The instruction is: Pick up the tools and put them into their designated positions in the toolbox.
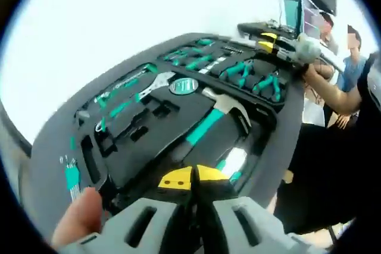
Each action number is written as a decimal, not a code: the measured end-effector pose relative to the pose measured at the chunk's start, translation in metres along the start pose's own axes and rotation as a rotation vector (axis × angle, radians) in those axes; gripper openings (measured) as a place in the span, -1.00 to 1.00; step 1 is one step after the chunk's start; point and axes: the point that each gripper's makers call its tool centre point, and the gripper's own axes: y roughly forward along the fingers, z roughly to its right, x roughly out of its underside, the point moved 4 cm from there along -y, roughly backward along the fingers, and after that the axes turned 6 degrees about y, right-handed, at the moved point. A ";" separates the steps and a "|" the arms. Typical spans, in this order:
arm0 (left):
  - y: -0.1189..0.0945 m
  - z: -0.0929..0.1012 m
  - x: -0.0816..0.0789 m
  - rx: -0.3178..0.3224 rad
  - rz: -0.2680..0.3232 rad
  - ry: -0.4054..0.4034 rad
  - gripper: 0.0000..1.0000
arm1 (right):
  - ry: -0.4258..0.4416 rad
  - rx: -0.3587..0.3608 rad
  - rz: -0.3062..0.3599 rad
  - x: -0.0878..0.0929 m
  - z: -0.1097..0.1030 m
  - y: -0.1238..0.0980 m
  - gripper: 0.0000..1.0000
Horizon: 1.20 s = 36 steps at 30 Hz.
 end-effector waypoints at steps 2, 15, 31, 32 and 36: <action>0.000 0.001 0.004 -0.004 -0.014 -0.026 -1.00 | -0.001 0.001 -0.002 0.000 0.000 0.000 -0.50; -0.006 0.004 0.008 -0.593 0.138 -0.178 -1.00 | -0.004 0.002 -0.007 0.001 0.000 0.001 -0.50; 0.011 0.012 0.026 -0.494 0.033 -0.245 -1.00 | -0.006 0.000 -0.015 0.005 0.001 0.004 -0.49; -0.003 0.022 0.014 -0.533 0.170 -0.247 -1.00 | -0.005 -0.002 -0.016 0.005 0.000 0.004 -0.49; 0.012 0.005 0.013 -0.543 0.218 -0.240 -1.00 | 0.000 -0.007 -0.019 0.006 0.001 0.005 -0.49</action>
